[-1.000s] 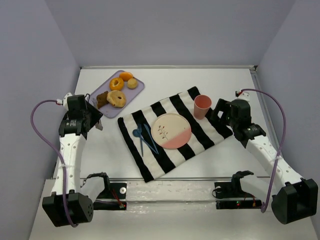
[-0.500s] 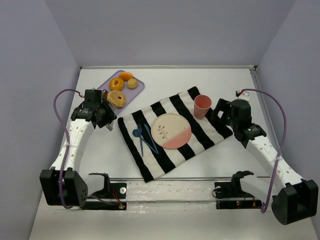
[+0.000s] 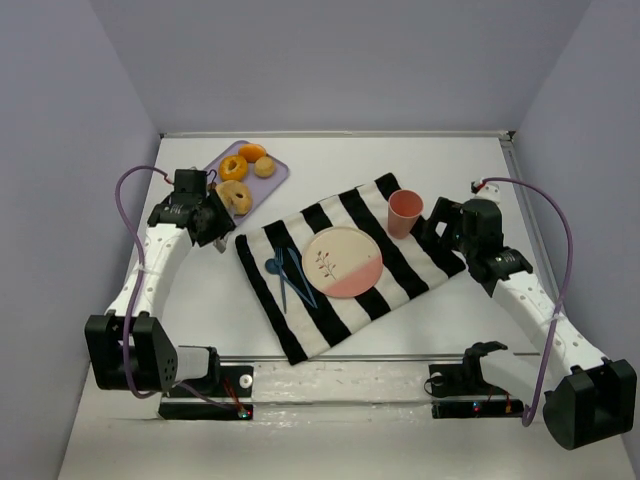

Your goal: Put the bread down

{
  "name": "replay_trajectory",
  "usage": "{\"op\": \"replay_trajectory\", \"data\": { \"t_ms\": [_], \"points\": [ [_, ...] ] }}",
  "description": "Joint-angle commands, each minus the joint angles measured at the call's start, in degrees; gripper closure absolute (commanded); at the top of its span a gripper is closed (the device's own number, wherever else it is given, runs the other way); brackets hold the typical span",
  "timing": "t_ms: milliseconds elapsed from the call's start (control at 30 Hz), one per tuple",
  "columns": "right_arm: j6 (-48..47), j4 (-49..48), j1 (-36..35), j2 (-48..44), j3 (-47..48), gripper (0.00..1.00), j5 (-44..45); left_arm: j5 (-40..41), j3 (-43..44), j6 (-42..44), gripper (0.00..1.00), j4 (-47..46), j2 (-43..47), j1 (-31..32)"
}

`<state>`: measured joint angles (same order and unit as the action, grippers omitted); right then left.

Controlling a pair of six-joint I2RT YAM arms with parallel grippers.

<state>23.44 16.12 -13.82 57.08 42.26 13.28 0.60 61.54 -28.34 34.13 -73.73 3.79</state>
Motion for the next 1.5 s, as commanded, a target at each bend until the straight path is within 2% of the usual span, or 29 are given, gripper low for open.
{"op": "replay_trajectory", "data": {
  "t_ms": [0, 233, 633, 767, 933, 1100, 1367, 1467],
  "points": [
    [-0.9, -2.2, 0.3, -0.8, 0.4, 0.01, 0.5, -2.5, 2.6, 3.0, 0.43, -2.2, 0.4, 0.4],
    [-1.1, -2.1, 0.3, -0.9, 0.4, 0.01, 0.7, 0.5, 2.9, 2.8, 0.41, -3.6, -0.6, 0.4],
    [-1.4, -2.1, 0.3, -0.8, 0.5, 0.01, 0.3, 1.0, 9.6, 4.6, 0.43, -3.5, -9.2, 0.4],
    [-1.3, -2.2, 0.3, -1.3, 0.3, 0.01, 0.6, 0.9, 10.8, 4.6, 0.50, -2.6, -11.6, 0.4],
    [-1.1, -2.2, 0.3, -1.5, 0.3, 0.01, 0.3, 0.4, 10.4, 4.3, 0.71, -2.5, -9.7, 0.6],
    [-1.1, -2.2, 0.3, -1.6, 0.3, 0.01, 0.3, 0.2, 9.6, 3.8, 0.91, -2.0, -3.4, 0.8],
    [-0.9, -2.1, 0.3, -3.1, 0.0, 0.01, 0.3, -0.3, 7.9, 3.6, 0.94, -1.8, 6.6, 6.6],
    [-1.0, -2.1, 0.3, -4.5, -0.3, 0.01, 0.5, -4.5, 6.8, 3.5, 0.94, -2.0, 8.5, 8.8]
  ]
}}
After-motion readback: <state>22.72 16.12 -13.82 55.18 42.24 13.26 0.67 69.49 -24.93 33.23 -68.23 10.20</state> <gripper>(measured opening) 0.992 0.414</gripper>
